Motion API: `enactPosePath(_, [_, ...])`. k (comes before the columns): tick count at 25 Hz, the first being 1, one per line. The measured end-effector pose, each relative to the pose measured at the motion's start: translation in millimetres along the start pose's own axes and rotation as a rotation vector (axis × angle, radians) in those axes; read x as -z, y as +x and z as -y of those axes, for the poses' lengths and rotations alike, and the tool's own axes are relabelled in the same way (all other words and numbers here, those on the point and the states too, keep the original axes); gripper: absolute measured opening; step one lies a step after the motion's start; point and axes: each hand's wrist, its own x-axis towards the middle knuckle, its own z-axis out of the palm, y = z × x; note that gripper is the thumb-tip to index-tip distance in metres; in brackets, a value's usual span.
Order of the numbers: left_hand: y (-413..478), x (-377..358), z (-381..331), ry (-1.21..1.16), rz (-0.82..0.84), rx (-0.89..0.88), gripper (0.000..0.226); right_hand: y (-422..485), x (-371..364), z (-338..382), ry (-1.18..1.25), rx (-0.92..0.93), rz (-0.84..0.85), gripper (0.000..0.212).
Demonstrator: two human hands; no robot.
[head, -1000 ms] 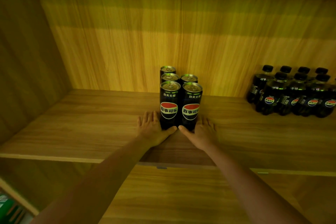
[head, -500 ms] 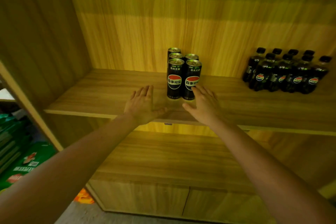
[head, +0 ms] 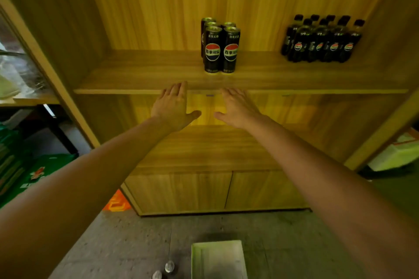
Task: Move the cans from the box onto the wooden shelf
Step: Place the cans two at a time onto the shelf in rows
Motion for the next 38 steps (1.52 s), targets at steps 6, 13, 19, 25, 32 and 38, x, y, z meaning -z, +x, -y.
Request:
enactPosePath(6, [-75.7,-62.5,3.2,-0.106,-0.108,-0.099,0.086,-63.7,-74.1,25.8,0.046,-0.044,0.048,0.075])
enactPosePath(13, [-141.1,-259.0,11.3,-0.257,0.058,-0.079,0.078,-116.9,-258.4,-8.2,0.034,-0.001,0.165,0.068])
enactPosePath(19, [-228.1,-507.7,22.6,-0.356,0.452,0.0,0.08,-191.1,-499.3,-61.0,0.035,0.033,0.352,0.058])
enactPosePath(25, [-288.8,-722.2,38.0,-0.326,0.722,-0.037,0.073,-257.9,-724.0,-108.5,0.087,-0.017,0.616,0.051])
enactPosePath(32, [-306.8,-867.1,43.6,-0.462,0.788,-0.095,0.075,-291.7,-865.7,-141.8,0.307,-0.034,0.655,0.068])
enactPosePath(38, [-286.8,-901.0,46.3,-0.785,0.845,0.153,0.086,-286.9,-896.1,-145.4,0.797,-0.174,0.6,0.066])
